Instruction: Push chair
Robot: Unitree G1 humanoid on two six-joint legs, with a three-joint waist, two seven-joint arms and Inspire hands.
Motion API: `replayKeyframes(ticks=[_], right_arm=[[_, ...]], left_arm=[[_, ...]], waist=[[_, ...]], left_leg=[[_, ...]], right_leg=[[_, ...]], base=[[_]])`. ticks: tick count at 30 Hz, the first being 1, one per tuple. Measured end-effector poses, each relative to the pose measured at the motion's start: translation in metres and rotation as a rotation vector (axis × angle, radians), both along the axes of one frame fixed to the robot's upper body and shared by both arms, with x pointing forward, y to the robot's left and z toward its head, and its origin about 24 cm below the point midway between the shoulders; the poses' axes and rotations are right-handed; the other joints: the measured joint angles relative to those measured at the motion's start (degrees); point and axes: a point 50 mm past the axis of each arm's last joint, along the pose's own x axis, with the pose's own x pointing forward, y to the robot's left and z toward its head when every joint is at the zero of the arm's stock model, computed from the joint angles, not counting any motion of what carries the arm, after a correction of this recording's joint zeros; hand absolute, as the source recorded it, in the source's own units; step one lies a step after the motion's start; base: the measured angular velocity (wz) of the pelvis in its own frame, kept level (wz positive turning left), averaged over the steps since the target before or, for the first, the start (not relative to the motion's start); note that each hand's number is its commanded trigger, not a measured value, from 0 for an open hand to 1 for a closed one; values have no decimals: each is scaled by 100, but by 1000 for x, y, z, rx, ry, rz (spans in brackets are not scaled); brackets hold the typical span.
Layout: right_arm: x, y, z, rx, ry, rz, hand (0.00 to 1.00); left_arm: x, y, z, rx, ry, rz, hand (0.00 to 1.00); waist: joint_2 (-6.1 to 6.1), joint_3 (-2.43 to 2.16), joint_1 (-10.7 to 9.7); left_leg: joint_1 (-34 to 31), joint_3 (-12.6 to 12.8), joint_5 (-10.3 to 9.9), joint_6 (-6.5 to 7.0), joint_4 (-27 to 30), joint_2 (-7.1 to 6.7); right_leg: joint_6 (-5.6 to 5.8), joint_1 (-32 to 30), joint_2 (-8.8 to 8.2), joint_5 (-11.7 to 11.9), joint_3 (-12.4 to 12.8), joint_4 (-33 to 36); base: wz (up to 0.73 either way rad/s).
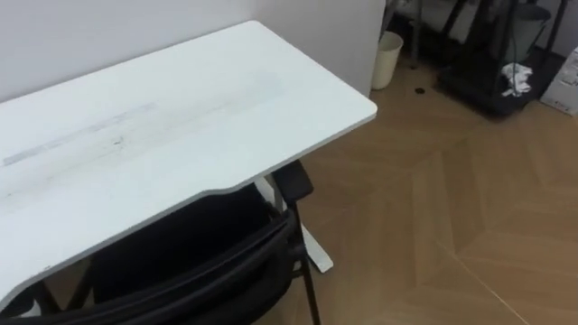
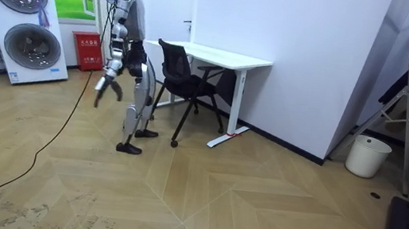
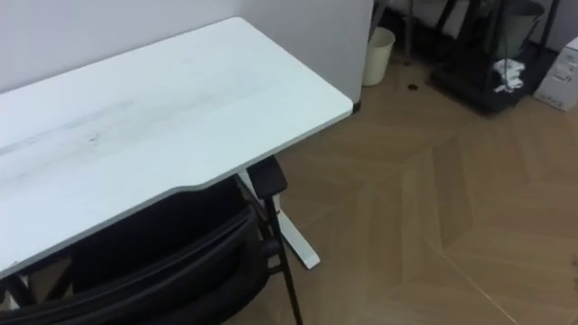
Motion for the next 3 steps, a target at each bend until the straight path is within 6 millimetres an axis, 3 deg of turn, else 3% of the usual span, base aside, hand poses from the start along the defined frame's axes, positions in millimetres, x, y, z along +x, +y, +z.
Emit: replayKeyframes(ticks=[3], right_arm=[[43, 3, -5, 48, -114, 179, 0]], left_arm=[[48, 4, -5, -1, -77, -195, 0]], waist=[[-7, 7, 14]], left_leg=[[-14, 20, 8, -7, -5, 2]], right_leg=[[-71, -1, 13, 57, 17, 7]], base=[[-1]])
